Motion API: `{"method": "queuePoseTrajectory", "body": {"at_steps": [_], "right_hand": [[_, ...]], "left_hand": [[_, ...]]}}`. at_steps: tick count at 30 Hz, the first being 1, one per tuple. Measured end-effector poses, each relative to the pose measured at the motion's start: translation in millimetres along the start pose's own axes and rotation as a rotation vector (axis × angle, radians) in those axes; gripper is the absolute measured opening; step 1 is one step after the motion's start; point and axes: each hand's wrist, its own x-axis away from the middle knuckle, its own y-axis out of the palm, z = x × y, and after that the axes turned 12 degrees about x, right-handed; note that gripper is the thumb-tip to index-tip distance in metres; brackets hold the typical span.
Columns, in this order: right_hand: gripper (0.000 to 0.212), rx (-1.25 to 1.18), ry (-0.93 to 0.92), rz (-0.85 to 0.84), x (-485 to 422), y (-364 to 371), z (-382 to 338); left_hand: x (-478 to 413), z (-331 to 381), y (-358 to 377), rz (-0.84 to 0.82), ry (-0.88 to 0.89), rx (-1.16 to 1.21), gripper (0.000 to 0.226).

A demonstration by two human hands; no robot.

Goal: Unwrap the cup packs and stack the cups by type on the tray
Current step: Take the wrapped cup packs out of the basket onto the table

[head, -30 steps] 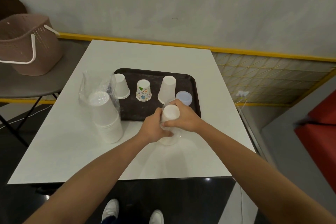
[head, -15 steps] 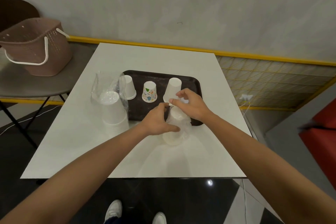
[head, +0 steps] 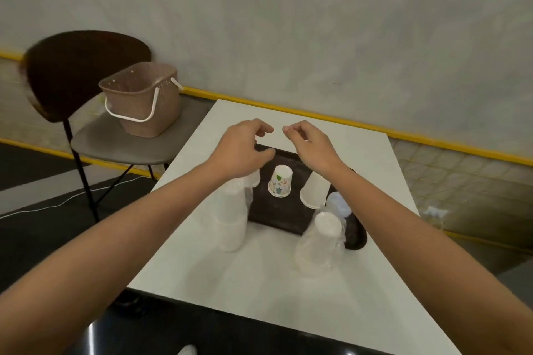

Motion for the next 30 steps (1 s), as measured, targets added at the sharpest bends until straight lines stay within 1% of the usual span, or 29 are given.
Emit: {"method": "queuePoseTrajectory", "body": {"at_steps": [6,12,14,16,19,22,26,30], "right_hand": [[0.029,-0.049,-0.056,-0.026,-47,33,-49],[0.017,-0.036,-0.107,-0.064,-128,86,-115],[0.019,-0.022,-0.108,-0.077,-160,107,-139],[0.026,0.000,-0.103,-0.097,-195,129,-163],[0.022,0.016,-0.081,-0.117,-242,164,-191],[0.028,0.039,-0.065,-0.139,-288,202,-211],[0.033,0.088,-0.038,-0.171,-337,246,-220],[0.040,0.134,-0.009,-0.212,-375,280,-213]], "left_hand": [[-26,-40,-71,0.129,-0.029,-0.027,0.041],[-71,-114,-150,0.218,-0.041,-0.063,0.039],[-91,-146,-176,0.218,-0.070,-0.083,0.040],[-112,-181,-200,0.213,-0.108,-0.073,0.039],[-141,-227,-231,0.198,-0.163,-0.026,0.036],[-172,-272,-259,0.164,-0.214,-0.029,0.040],[-212,-327,-282,0.105,-0.282,-0.023,0.043],[-252,-369,-281,0.059,-0.343,-0.013,0.052]]}}
